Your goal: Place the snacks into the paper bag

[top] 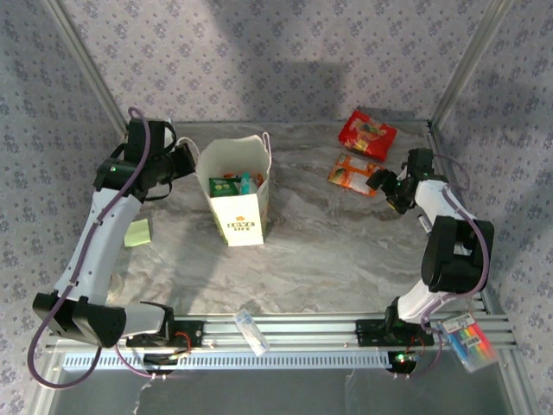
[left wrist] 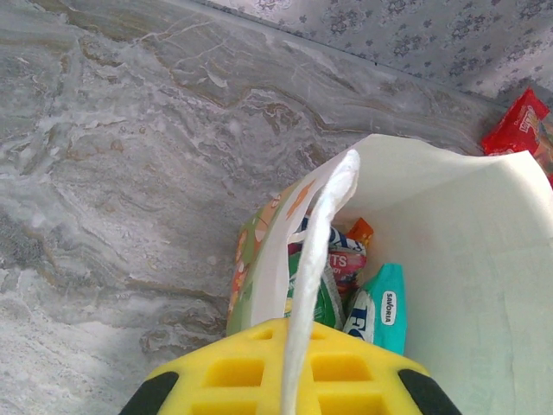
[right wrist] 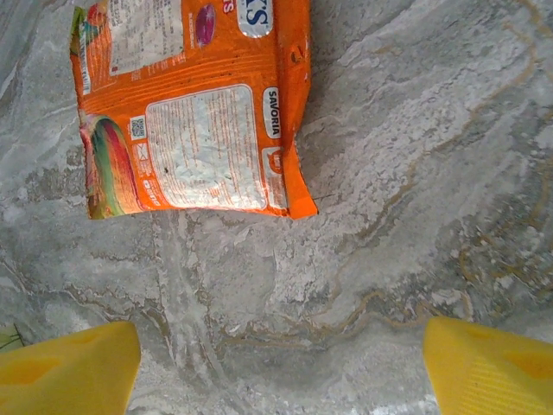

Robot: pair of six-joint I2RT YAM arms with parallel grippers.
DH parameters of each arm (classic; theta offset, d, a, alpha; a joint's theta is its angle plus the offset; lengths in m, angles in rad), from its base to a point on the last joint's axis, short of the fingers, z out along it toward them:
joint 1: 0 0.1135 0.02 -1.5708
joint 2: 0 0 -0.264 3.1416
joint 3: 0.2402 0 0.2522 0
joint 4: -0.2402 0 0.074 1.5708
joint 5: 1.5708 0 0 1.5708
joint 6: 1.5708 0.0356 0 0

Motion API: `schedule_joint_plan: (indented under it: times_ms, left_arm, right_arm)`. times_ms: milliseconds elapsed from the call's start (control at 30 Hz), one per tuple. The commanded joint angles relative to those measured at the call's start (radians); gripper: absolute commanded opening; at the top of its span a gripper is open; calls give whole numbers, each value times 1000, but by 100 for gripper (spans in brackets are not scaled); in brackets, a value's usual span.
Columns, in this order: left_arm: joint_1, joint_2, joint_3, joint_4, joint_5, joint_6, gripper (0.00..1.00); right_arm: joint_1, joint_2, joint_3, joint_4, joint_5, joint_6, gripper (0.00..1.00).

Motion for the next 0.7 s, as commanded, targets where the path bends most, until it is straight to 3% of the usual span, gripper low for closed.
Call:
schedule_joint_plan:
  times_ms: [0, 667]
  left_arm:
    - [-5, 19, 25, -19, -14, 23, 7]
    - [-5, 28, 34, -21, -30, 20, 7]
  right_arm:
    - [-8, 41, 13, 48, -31, -32, 88]
    - [-7, 267, 106, 151, -98, -11, 82]
